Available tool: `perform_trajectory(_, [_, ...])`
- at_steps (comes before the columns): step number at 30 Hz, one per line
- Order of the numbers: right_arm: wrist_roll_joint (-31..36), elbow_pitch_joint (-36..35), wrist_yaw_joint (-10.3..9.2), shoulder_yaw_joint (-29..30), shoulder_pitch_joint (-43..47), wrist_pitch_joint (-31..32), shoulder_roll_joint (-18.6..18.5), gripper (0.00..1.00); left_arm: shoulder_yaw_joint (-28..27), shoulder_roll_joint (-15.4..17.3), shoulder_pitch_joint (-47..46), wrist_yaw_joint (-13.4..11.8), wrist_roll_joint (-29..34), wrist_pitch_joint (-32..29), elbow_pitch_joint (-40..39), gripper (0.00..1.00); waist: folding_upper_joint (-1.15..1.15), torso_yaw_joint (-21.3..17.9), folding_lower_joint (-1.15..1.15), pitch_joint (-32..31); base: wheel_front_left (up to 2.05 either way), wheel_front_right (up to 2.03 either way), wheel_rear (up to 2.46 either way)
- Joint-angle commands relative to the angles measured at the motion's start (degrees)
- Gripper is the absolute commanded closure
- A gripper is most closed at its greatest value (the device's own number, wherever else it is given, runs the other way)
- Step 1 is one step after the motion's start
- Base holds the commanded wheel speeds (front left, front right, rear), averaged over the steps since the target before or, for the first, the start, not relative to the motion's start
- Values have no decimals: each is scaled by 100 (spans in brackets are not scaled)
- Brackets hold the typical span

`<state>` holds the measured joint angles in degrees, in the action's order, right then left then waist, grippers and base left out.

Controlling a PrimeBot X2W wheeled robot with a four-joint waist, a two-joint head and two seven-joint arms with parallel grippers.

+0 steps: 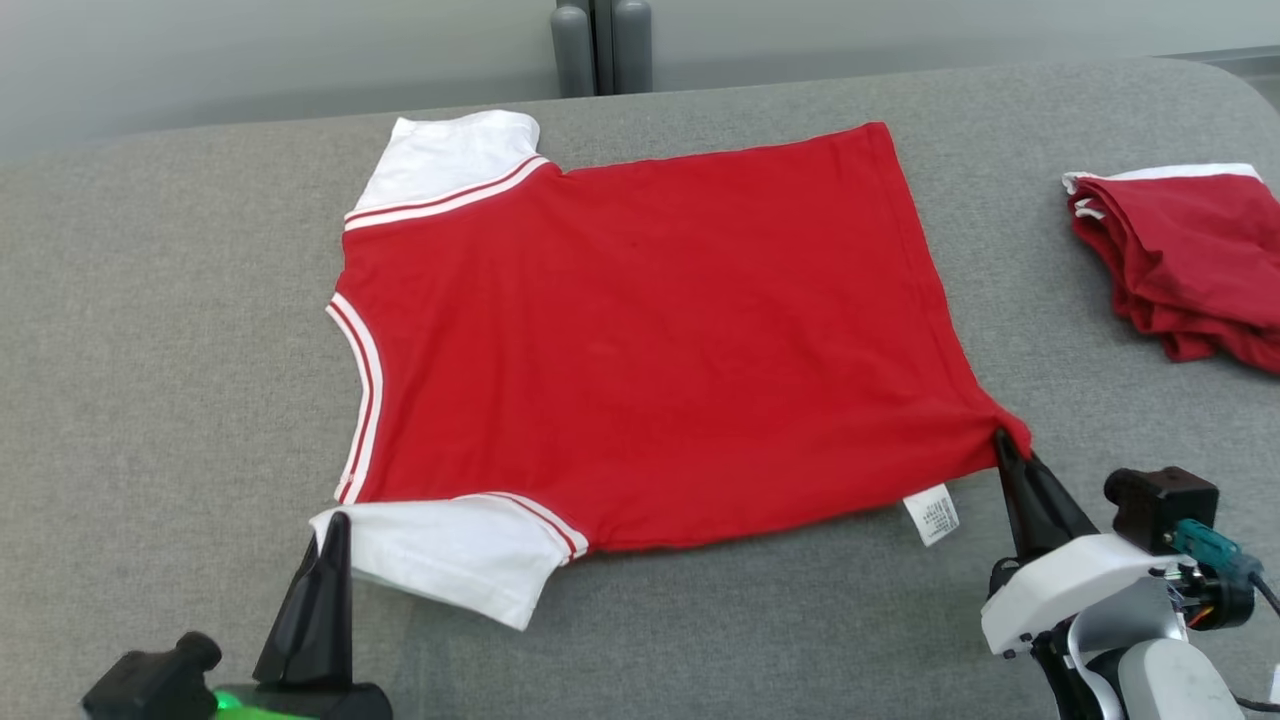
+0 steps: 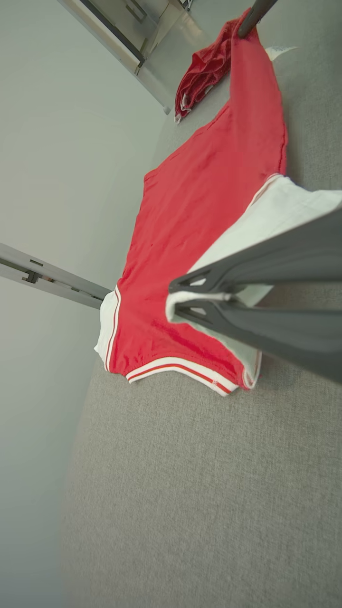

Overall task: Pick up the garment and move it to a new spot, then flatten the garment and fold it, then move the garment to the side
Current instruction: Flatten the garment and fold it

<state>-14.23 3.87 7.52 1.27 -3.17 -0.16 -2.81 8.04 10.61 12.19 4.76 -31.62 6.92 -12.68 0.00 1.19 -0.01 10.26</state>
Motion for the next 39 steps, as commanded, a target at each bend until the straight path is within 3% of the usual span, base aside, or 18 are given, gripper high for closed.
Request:
perform_trajectory(1, [33,91,-7,-18,-86,40,-20,100,35,31,-178,39,16,29,100,100,0,23,1,37,0,0,0])
perform_trajectory(11, [-72,647,-7,-226,-720,46,-21,100,241,105,-1519,173,158,233,1107,100,0,22,1,264,0,0,0])
perform_trajectory(19, [-136,1120,-7,18,-1458,-276,-20,100,389,114,-2786,225,168,421,2193,100,0,-43,1,540,0,0,0])
perform_trajectory(33, [-80,2115,-7,30,-2405,-761,-20,100,472,39,-3965,277,262,801,3376,100,0,-26,1,932,0,0,0])
perform_trajectory(34, [-71,2175,-7,26,-2452,-790,-20,93,470,26,-4024,272,264,812,3435,100,0,-21,1,943,0,0,0])
perform_trajectory(35, [-54,2238,-7,5,-2492,-830,-20,76,461,19,-4078,271,291,820,3506,100,0,-16,1,953,0,0,0])
perform_trajectory(36, [-49,2273,-7,-20,-2525,-883,-19,47,445,8,-4119,272,313,828,3557,100,0,-14,1,958,0,0,0])
perform_trajectory(37, [-45,2306,-7,-44,-2566,-951,-21,0,408,-18,-4157,273,318,835,3609,100,0,-12,1,961,0,0,0])
perform_trajectory(38, [-57,2324,-7,-59,-2592,-1017,-22,0,366,-40,-4186,273,343,838,3600,83,0,-10,1,961,0,0,0])
perform_trajectory(39, [-82,2337,-7,-82,-2608,-1086,-21,0,309,-67,-4212,275,381,841,3542,52,0,-8,1,958,0,0,0])
